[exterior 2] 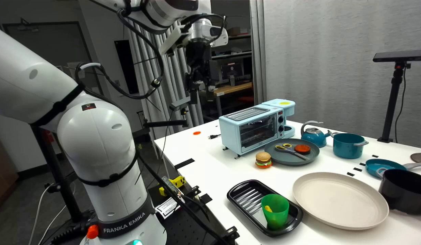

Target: Pour the fries out of the green cup onto the plate

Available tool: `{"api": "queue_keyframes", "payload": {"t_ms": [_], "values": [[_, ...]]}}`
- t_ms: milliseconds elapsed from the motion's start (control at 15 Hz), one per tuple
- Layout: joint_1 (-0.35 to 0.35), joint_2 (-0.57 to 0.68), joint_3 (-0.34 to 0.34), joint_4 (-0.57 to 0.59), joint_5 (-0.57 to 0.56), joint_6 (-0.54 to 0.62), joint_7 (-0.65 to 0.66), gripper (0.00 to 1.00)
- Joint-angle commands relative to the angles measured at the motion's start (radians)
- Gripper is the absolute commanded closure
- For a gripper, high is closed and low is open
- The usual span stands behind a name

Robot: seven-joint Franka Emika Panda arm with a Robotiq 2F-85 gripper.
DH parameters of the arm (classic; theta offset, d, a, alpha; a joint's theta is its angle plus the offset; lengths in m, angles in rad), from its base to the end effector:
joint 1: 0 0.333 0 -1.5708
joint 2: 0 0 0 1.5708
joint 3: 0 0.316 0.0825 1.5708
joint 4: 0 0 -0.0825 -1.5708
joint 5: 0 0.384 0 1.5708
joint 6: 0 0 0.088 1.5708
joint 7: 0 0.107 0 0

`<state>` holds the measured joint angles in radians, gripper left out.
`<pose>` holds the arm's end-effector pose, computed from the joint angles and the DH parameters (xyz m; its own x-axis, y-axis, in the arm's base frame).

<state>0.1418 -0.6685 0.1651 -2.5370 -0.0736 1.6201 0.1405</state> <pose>0.3067 0.0923 0.4712 0.9688 0.1041 -0.2250 0.1515 -0.9670 0.2049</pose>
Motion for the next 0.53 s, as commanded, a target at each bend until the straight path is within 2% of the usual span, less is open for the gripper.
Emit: {"api": "queue_keyframes", "payload": {"t_ms": [0, 133, 200, 467], "values": [[-0.046, -0.026, -0.039, -0.052, -0.028, 0.030, 0.000, 0.00], [-0.073, -0.034, -0.062, -0.070, -0.050, 0.018, -0.002, 0.00], [-0.050, 0.000, -0.042, -0.038, -0.031, 0.007, -0.002, 0.00], [-0.070, -0.002, -0.059, -0.052, -0.041, 0.007, -0.002, 0.00]]}}
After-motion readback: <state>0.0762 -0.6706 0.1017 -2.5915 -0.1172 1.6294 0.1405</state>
